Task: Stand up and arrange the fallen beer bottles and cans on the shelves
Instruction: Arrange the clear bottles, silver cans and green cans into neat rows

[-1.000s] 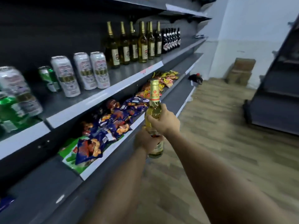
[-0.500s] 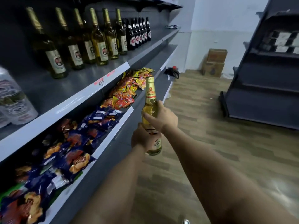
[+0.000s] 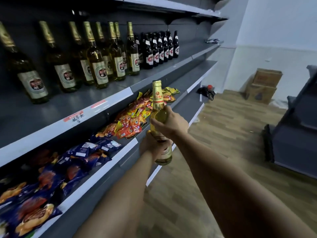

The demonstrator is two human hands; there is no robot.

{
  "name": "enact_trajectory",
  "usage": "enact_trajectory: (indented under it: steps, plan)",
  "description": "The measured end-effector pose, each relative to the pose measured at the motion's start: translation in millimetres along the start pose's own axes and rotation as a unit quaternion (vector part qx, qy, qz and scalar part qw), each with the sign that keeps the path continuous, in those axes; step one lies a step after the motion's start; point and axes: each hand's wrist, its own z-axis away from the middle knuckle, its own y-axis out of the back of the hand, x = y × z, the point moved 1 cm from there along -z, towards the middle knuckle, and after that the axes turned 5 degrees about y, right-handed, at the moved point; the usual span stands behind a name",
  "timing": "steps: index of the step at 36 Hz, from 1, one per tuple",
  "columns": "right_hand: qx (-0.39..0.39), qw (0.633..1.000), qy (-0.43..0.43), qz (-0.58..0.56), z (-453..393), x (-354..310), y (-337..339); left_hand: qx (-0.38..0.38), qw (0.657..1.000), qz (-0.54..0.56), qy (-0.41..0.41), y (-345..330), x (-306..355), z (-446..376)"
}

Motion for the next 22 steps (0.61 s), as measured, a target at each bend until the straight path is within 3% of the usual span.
enact_trajectory:
  steps: [11,22]
  plan:
    - [0.033,0.994,0.099,-0.021,-124,2,-12,0.089,0.995,-0.029,0.02,24,47,-97]
    - [0.119,0.964,0.224,-0.086,-238,-74,-7,0.222,0.975,0.019,0.021,113,81,-182]
